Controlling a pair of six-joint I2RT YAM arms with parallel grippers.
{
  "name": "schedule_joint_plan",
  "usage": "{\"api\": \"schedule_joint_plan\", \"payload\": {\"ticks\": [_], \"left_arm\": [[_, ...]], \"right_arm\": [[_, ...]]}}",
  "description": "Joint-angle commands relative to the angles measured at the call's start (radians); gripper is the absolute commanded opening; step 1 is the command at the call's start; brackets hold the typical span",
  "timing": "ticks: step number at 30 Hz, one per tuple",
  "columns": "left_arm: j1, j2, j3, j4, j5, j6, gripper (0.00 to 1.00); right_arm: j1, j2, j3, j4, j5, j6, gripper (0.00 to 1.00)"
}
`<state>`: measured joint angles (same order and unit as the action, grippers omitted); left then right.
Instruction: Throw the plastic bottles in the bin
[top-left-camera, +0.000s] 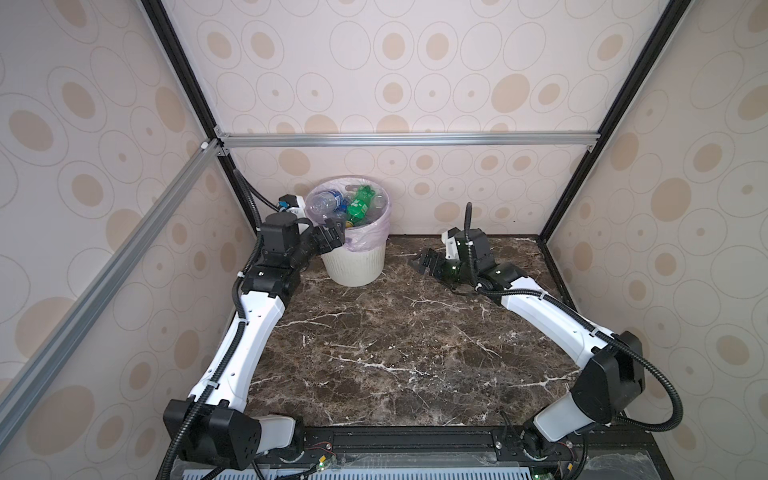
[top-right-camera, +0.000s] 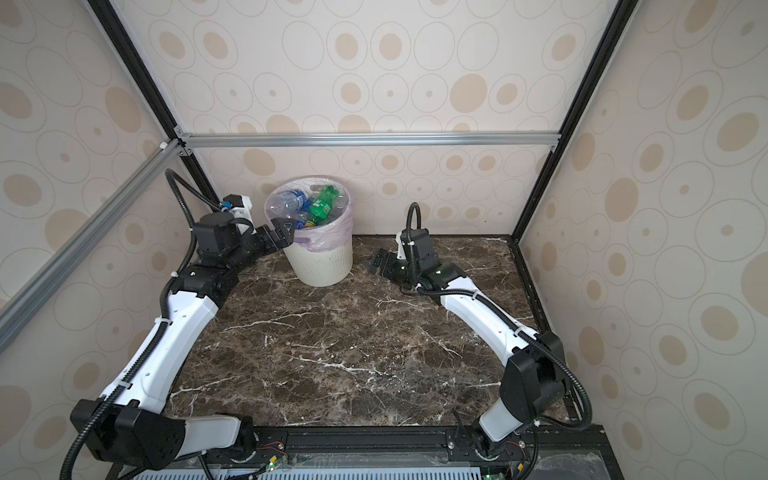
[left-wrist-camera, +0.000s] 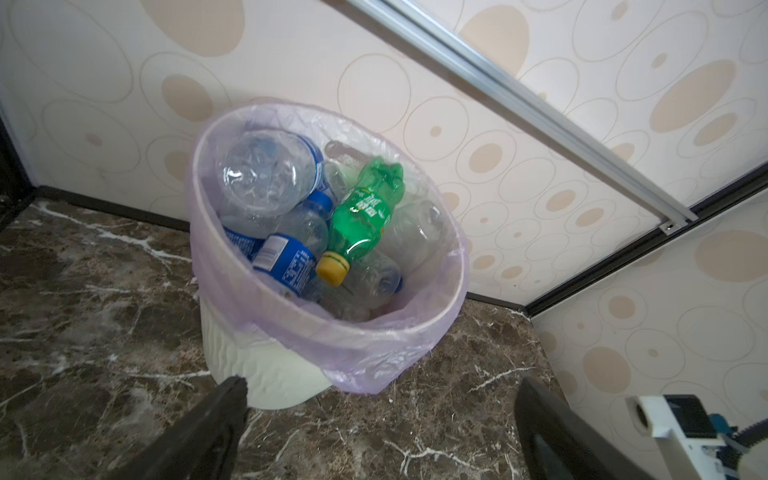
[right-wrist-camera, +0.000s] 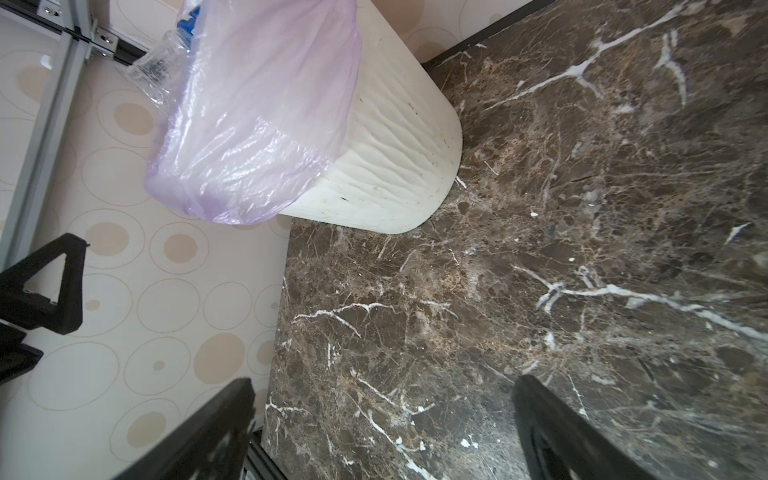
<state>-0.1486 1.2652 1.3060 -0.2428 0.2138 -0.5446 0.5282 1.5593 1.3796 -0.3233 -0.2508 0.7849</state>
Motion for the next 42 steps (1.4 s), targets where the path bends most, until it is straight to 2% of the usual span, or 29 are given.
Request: {"api": "schedule_joint_plan", "payload": {"ticks": [1, 6, 14, 19, 21, 23, 25, 28, 31, 34, 37, 42], "left_arm": [[0.001, -0.119, -0.057, 0.092, -0.026, 0.057, 0.99], [0.000, -0.243, -0.251, 0.163, -0.082, 0.119, 0.99], [0.003, -0.420, -0.566, 0.250, -0.309, 0.213, 0.99], [0.033, -0.436, -0.754, 0.373, -0.416, 0.232, 0.99], [0.050, -0.418, -0.781, 0.406, -0.514, 0.226, 0.99], [0.063, -0.378, -0.801, 0.434, -0.658, 0.229, 0.99], [0.087, -0.340, -0.839, 0.514, -0.694, 0.259, 0.99], [0.093, -0.304, -0.923, 0.749, -0.697, 0.290, 0.99], [0.093, -0.216, -0.983, 0.936, -0.720, 0.267, 0.99], [0.092, -0.091, -0.982, 1.007, -0.713, 0.254, 0.99], [0.098, 0.005, -1.034, 1.172, -0.696, 0.283, 0.99], [0.107, 0.084, -1.033, 1.243, -0.695, 0.338, 0.99]], "right_arm": [[0.000, -0.043, -0.002, -0.078, 0.051, -0.077, 1.00], [-0.008, -0.074, -0.027, -0.151, 0.170, -0.176, 1.00], [-0.066, -0.172, -0.194, -0.163, 0.484, -0.300, 1.00], [-0.129, -0.237, -0.319, -0.128, 0.710, -0.365, 1.00], [-0.154, -0.268, -0.381, -0.081, 0.792, -0.389, 1.00], [-0.177, -0.294, -0.445, -0.018, 0.884, -0.420, 1.00], [-0.202, -0.311, -0.518, 0.067, 0.956, -0.450, 1.00], [-0.228, -0.305, -0.610, 0.220, 1.003, -0.531, 1.00], [-0.235, -0.275, -0.658, 0.336, 1.032, -0.606, 1.00], [-0.238, -0.254, -0.712, 0.470, 1.052, -0.653, 1.00], [-0.240, -0.232, -0.756, 0.577, 1.037, -0.698, 1.00], [-0.243, -0.201, -0.842, 0.767, 0.991, -0.721, 1.00]]}}
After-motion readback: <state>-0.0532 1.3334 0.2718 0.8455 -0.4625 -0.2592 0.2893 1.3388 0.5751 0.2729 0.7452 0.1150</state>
